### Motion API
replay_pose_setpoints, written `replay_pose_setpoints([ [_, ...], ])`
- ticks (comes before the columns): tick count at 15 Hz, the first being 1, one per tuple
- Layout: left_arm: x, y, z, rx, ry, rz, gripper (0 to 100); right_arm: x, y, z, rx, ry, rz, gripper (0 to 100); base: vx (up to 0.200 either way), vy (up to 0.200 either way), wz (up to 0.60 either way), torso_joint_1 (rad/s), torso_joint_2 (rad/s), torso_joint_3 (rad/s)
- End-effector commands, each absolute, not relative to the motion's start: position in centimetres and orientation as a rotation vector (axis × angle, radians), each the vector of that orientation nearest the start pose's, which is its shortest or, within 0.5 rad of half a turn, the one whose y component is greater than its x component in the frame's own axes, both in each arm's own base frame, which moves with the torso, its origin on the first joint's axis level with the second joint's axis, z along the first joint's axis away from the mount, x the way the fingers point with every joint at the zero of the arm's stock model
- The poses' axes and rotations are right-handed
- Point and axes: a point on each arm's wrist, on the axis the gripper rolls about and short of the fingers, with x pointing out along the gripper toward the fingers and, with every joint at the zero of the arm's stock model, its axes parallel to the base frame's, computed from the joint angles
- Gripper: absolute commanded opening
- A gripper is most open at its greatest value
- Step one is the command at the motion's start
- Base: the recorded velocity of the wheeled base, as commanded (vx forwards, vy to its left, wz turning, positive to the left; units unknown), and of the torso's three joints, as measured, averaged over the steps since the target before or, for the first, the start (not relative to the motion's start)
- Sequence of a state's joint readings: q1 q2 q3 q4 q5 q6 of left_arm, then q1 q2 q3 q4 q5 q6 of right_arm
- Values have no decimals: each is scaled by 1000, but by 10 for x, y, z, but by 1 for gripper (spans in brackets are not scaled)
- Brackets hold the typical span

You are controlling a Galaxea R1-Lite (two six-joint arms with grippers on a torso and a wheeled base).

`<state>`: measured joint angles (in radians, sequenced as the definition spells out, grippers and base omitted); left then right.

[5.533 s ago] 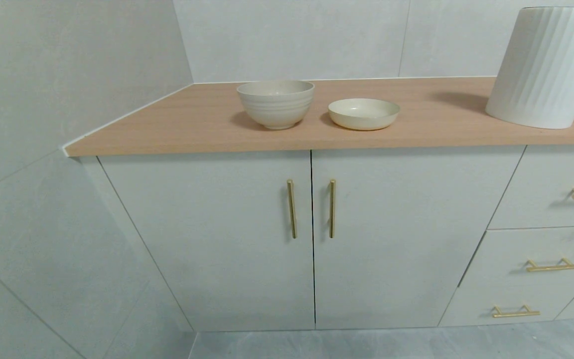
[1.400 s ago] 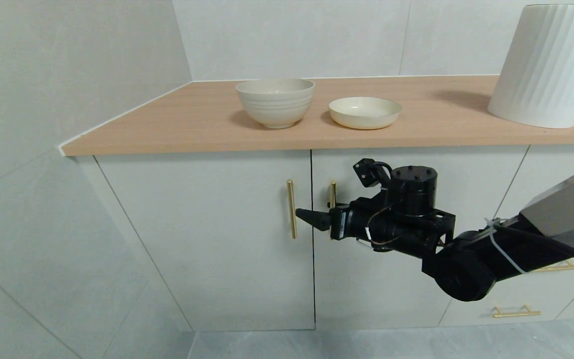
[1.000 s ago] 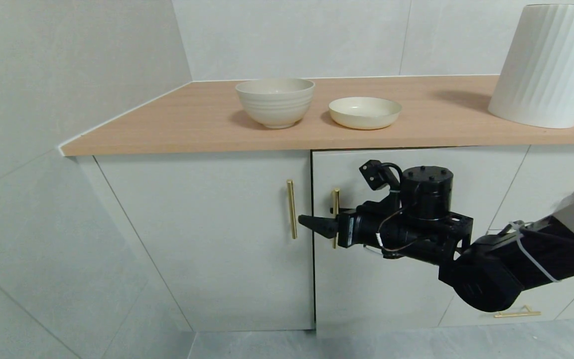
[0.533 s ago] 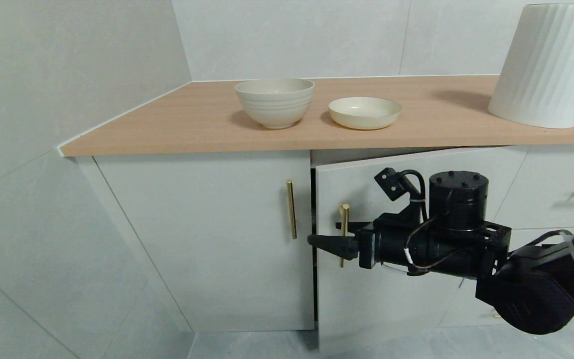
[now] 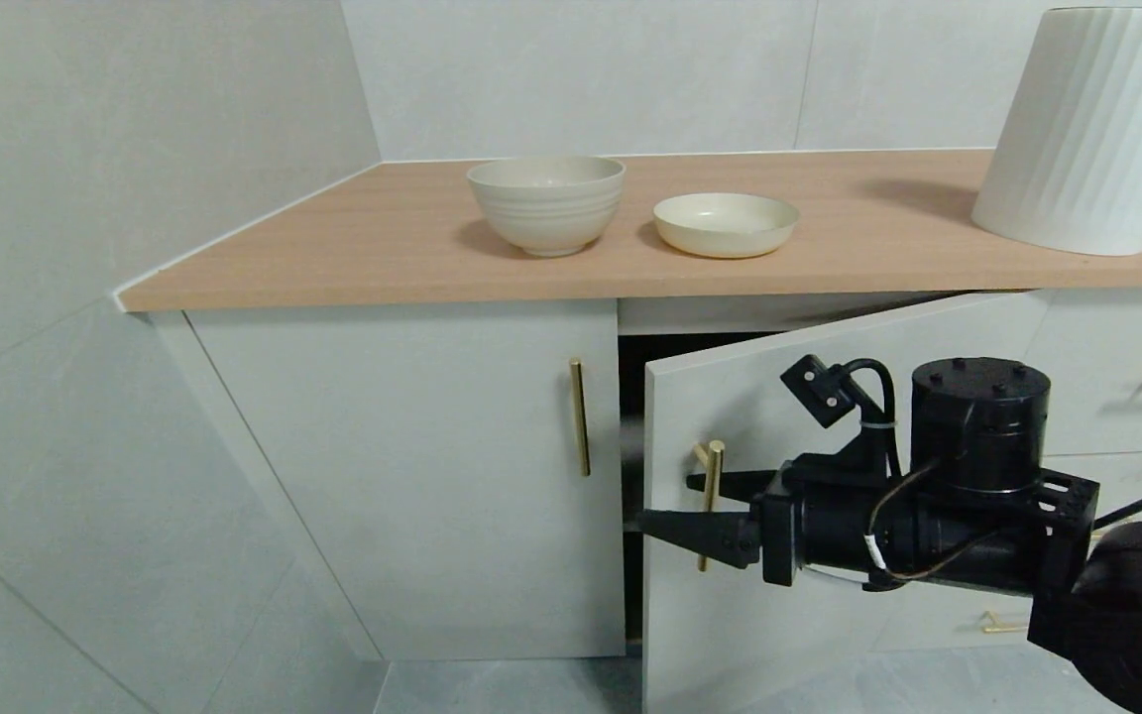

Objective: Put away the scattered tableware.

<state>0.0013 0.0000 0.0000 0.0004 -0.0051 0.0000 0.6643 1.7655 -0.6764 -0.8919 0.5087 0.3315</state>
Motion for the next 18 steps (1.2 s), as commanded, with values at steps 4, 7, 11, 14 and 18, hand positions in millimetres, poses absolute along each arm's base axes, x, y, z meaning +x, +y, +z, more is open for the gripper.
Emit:
replay_pose_setpoints([
  [4, -23, 0, 75, 3, 0, -5, 100, 208, 179, 153, 271, 420, 1127, 100, 0, 0, 0, 0, 0, 0],
  [7, -24, -1, 81, 8, -37, -29, 100, 207, 179, 154, 272, 416, 1129, 100, 0, 0, 0, 0, 0, 0],
  [11, -43, -9, 126, -52, -103, -420, 100, 201, 176, 154, 272, 421, 1131, 100, 0, 0, 0, 0, 0, 0],
  [14, -27, -14, 154, -96, 86, -654, 100, 196, 172, 162, 275, 391, 1138, 100, 0, 0, 0, 0, 0, 0],
  [18, 38, -17, 206, -158, 286, -773, 100, 195, 172, 163, 276, 385, 1140, 100, 0, 0, 0, 0, 0, 0],
])
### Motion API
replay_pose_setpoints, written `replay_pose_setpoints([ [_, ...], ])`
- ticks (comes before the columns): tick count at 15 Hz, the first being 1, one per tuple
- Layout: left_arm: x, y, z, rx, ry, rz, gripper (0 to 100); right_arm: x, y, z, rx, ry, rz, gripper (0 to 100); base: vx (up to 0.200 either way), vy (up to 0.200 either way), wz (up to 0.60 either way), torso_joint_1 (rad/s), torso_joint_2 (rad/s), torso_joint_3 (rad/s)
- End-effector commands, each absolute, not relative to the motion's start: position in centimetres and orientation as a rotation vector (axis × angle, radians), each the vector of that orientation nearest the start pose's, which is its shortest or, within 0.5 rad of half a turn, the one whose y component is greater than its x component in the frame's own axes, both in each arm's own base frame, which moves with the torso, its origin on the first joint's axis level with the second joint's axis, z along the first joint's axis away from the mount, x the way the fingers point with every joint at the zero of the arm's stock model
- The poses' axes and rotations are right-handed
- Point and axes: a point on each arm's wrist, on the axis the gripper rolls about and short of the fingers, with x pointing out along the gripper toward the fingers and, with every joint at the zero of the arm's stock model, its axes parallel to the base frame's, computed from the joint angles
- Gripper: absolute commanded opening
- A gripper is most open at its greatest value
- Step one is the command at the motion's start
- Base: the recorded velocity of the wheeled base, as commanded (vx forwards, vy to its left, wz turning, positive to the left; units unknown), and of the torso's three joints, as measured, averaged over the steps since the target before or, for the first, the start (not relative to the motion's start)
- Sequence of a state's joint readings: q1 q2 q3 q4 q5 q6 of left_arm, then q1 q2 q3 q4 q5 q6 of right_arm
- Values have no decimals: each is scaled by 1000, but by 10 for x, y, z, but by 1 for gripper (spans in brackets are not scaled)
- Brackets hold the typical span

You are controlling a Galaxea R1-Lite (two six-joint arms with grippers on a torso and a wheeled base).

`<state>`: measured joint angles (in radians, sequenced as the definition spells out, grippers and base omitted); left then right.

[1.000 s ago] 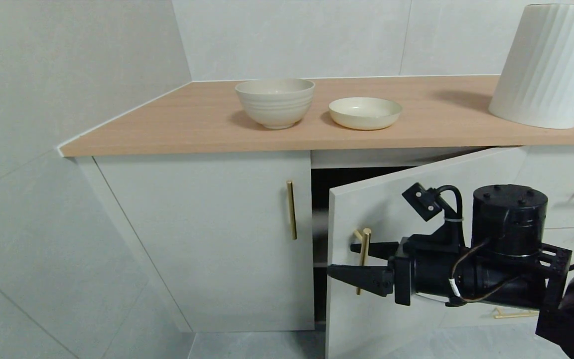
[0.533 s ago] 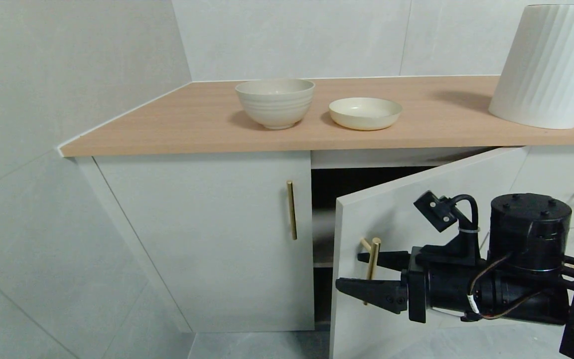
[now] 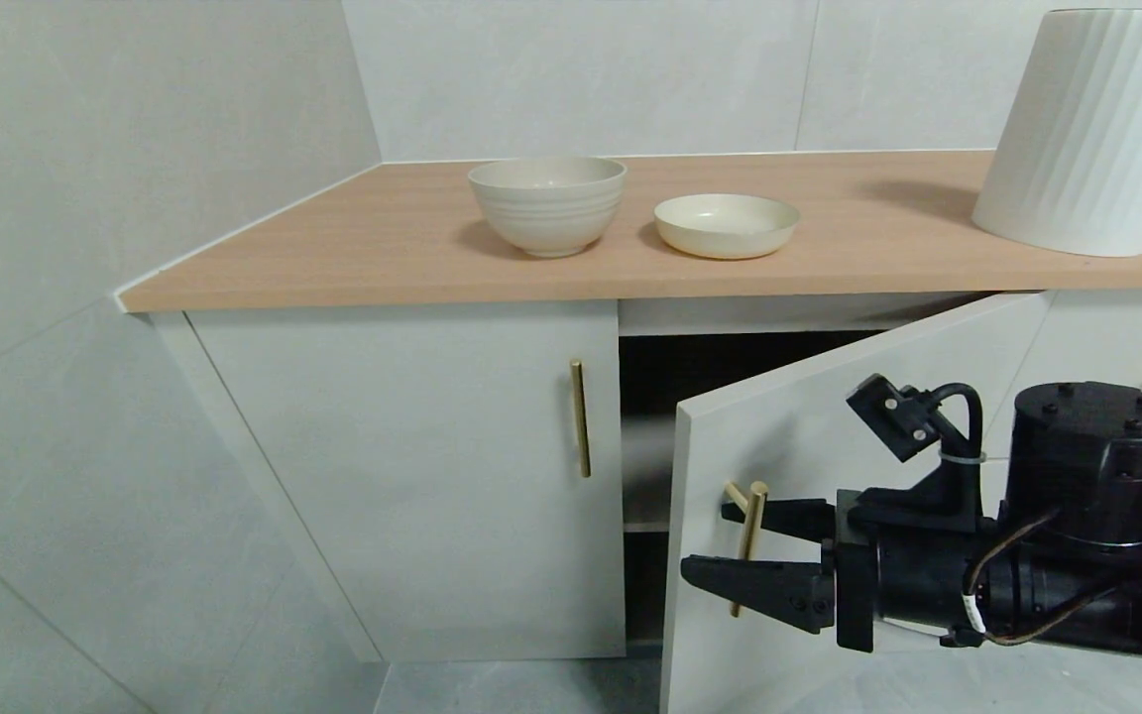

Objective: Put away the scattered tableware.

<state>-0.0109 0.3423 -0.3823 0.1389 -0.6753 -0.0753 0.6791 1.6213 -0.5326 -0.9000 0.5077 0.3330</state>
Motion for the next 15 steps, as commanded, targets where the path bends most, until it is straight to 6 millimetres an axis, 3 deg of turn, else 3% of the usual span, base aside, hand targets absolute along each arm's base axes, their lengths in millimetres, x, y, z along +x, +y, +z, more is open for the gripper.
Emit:
replay_pose_setpoints([
  [1, 54, -21, 213, -159, 309, -850, 100, 195, 172, 163, 276, 385, 1140, 100, 0, 0, 0, 0, 0, 0],
  [3, 89, -33, 216, -160, 354, -937, 100, 195, 173, 163, 275, 385, 1143, 100, 0, 0, 0, 0, 0, 0],
  [5, 124, -49, 206, -165, 429, -999, 100, 191, 175, 163, 273, 391, 1159, 100, 0, 0, 0, 0, 0, 0],
  [6, 128, -51, 203, -165, 439, -1001, 100, 191, 176, 163, 272, 389, 1163, 100, 0, 0, 0, 0, 0, 0],
  [7, 151, -61, 189, -174, 501, -1016, 100, 188, 177, 162, 271, 396, 1172, 100, 0, 0, 0, 0, 0, 0],
  [8, 160, -66, 179, -179, 535, -1028, 100, 189, 178, 162, 271, 398, 1172, 100, 0, 0, 0, 0, 0, 0],
  [11, 173, -77, 159, -179, 567, -1052, 100, 189, 178, 161, 279, 409, 1169, 100, 0, 0, 0, 0, 0, 0],
  [15, 175, -80, 160, -210, 574, -1052, 100, 189, 178, 160, 287, 416, 1167, 100, 0, 0, 0, 0, 0, 0],
])
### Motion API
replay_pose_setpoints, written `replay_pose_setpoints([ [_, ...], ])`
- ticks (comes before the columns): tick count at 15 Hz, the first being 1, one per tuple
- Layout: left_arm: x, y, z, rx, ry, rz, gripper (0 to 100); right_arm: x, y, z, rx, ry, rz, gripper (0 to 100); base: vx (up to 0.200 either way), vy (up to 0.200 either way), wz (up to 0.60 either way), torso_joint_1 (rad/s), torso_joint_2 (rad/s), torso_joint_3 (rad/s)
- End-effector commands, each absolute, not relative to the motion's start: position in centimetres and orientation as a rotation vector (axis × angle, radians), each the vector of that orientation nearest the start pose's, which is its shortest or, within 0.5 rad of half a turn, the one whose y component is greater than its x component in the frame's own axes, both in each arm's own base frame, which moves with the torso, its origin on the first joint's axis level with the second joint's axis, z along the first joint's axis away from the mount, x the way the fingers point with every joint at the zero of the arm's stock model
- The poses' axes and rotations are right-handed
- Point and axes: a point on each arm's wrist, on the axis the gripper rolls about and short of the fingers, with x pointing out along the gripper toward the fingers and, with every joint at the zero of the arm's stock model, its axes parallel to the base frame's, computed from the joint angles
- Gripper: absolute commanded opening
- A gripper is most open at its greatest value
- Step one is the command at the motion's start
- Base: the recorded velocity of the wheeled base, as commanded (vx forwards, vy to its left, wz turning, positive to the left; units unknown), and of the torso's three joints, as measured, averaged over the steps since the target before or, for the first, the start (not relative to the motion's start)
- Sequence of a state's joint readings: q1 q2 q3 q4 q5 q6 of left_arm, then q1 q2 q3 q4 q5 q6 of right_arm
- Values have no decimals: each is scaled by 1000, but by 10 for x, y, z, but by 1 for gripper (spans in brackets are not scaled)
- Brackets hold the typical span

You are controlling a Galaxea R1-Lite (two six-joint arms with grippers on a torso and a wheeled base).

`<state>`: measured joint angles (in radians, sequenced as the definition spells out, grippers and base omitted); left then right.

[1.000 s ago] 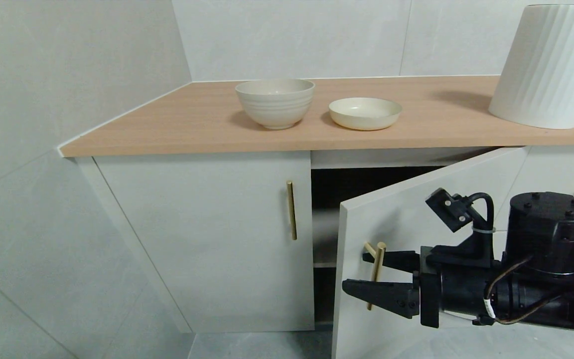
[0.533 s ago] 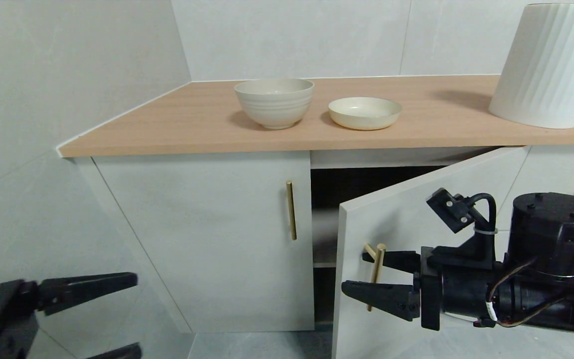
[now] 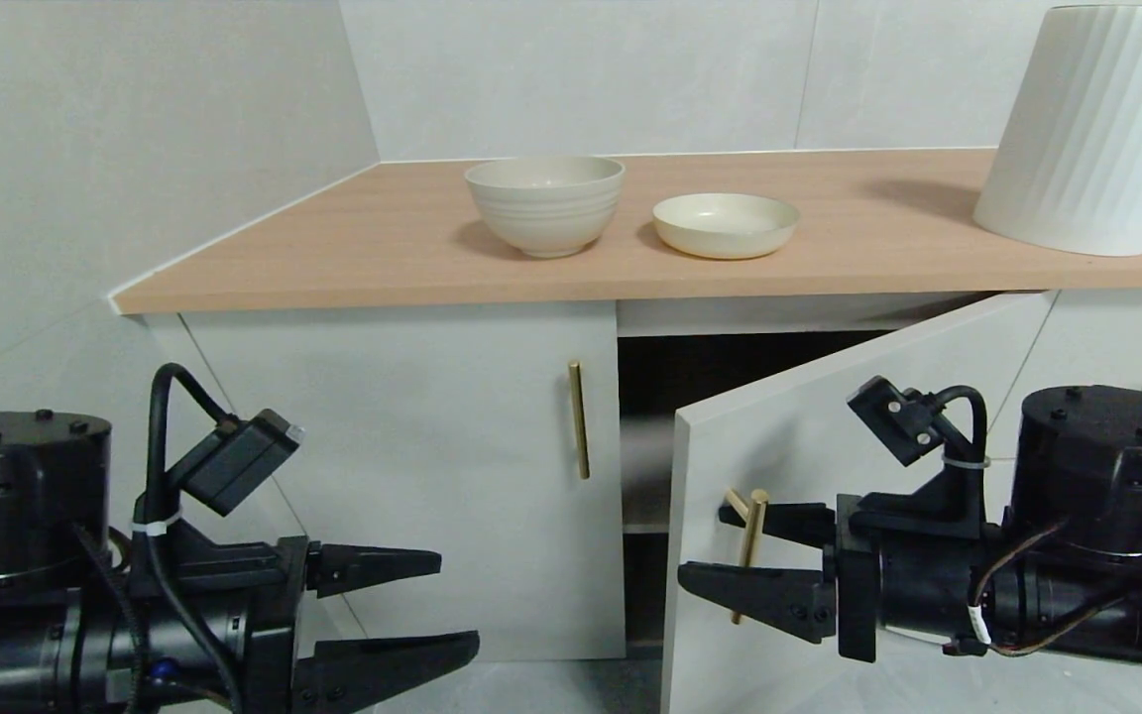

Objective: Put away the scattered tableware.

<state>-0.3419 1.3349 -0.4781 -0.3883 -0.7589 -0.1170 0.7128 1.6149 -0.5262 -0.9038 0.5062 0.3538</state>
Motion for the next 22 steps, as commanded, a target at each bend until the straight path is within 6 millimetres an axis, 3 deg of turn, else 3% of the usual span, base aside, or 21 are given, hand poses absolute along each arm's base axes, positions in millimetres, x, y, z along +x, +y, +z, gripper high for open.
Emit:
replay_pose_setpoints([
  [1, 175, -80, 161, -211, 572, -1051, 100, 189, 178, 160, 287, 416, 1167, 100, 0, 0, 0, 0, 0, 0],
  [3, 175, -80, 161, -209, 566, -1053, 100, 190, 179, 159, 286, 422, 1166, 100, 0, 0, 0, 0, 0, 0],
  [4, 175, -81, 161, -208, 566, -1056, 0, 191, 179, 157, 286, 427, 1164, 100, 0, 0, 0, 0, 0, 0],
  [8, 185, -90, 166, -201, 560, -1086, 0, 190, 179, 159, 286, 422, 1164, 100, 0, 0, 0, 0, 0, 0],
  [12, 214, -104, 157, -235, 584, -1083, 0, 188, 177, 163, 288, 404, 1166, 100, 0, 0, 0, 0, 0, 0],
  [15, 257, -142, 162, -291, 558, -1115, 0, 186, 175, 166, 288, 392, 1168, 100, 0, 0, 0, 0, 0, 0],
  [16, 263, -150, 160, -287, 560, -1117, 0, 186, 175, 166, 288, 395, 1167, 100, 0, 0, 0, 0, 0, 0],
  [17, 270, -160, 154, -277, 568, -1114, 0, 186, 175, 165, 288, 399, 1168, 100, 0, 0, 0, 0, 0, 0],
  [18, 281, -171, 133, -246, 589, -1089, 0, 187, 176, 163, 287, 406, 1164, 100, 0, 0, 0, 0, 0, 0],
  [19, 286, -180, 119, -230, 579, -1091, 0, 185, 175, 163, 286, 409, 1164, 100, 0, 0, 0, 0, 0, 0],
  [22, 282, -203, 121, -206, 438, -1061, 0, 183, 173, 161, 281, 413, 1163, 100, 0, 0, 0, 0, 0, 0],
])
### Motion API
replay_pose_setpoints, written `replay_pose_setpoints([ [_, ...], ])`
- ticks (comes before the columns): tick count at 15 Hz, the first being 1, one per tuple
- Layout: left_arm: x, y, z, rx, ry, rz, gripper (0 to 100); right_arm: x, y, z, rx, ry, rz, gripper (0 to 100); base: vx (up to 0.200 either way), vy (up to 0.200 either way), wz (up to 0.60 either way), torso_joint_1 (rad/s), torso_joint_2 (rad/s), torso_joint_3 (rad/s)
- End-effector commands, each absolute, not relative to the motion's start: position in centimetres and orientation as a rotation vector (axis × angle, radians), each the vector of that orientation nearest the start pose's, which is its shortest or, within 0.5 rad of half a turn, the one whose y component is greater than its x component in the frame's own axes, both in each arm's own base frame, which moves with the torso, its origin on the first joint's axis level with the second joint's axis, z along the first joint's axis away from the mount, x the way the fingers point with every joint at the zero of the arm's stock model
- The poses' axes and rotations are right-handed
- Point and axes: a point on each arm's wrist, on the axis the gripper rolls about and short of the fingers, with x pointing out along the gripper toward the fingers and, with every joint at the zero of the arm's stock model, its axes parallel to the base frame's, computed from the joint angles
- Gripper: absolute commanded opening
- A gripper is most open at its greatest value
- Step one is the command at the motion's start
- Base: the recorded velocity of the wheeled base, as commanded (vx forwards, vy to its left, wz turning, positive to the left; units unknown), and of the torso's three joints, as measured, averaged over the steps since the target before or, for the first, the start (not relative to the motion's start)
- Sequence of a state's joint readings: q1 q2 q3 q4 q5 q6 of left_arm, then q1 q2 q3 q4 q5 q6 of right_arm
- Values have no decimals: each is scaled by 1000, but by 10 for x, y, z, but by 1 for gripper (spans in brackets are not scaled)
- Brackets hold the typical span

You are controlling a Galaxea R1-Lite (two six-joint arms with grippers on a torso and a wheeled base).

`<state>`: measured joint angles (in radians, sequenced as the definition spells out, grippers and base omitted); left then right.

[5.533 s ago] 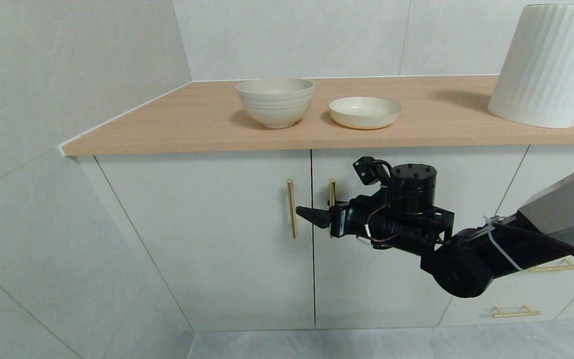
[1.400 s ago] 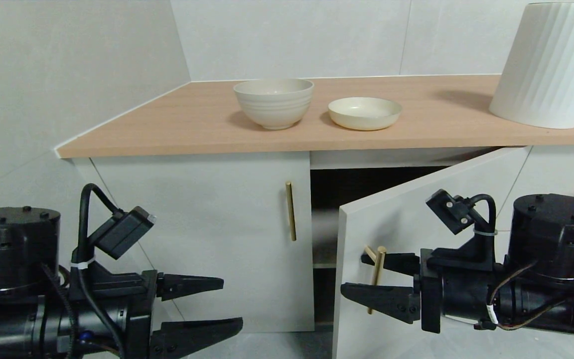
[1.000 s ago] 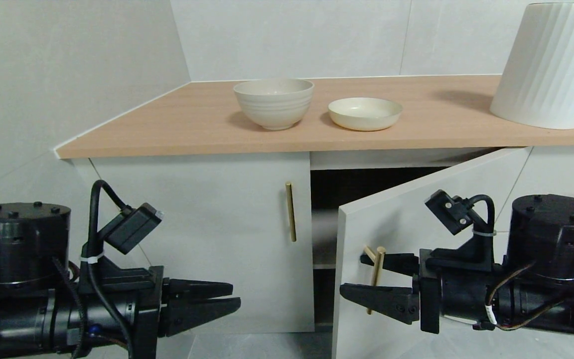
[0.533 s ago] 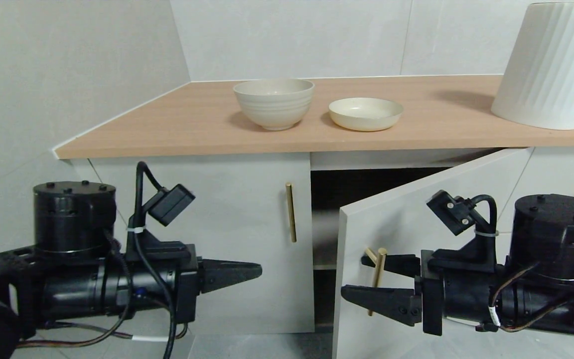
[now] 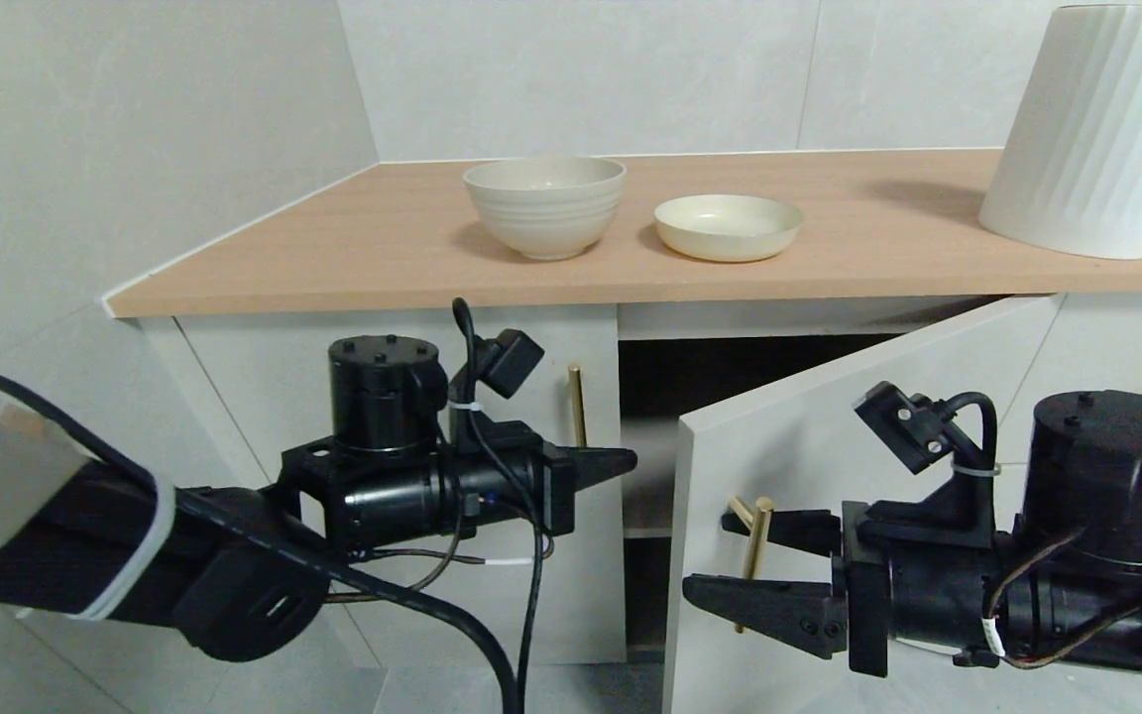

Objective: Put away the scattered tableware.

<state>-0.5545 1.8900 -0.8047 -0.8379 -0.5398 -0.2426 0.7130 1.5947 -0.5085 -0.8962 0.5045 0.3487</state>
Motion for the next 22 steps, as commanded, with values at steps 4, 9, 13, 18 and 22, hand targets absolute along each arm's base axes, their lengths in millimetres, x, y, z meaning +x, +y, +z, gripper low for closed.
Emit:
replay_pose_setpoints([
  [4, 280, -218, 107, -203, 382, -1100, 0, 182, 172, 159, 280, 423, 1161, 100, 0, 0, 0, 0, 0, 0],
  [9, 270, -236, 108, -262, 319, -1163, 0, 187, 165, 157, 284, 425, 1125, 100, 0, 0, 0, 0, 0, 0],
  [13, 270, -240, 106, -261, 319, -1174, 0, 196, 160, 150, 233, 410, 1085, 100, 0, 0, 0, 0, 0, 0],
  [18, 269, -240, 107, -263, 296, -1175, 0, 196, 137, 167, 208, 316, 1027, 100, 0, 0, 0, 0, 0, 0],
  [22, 268, -238, 106, -263, 298, -1161, 0, 180, 114, 165, 134, 350, 952, 100, 0, 0, 0, 0, 0, 0],
])
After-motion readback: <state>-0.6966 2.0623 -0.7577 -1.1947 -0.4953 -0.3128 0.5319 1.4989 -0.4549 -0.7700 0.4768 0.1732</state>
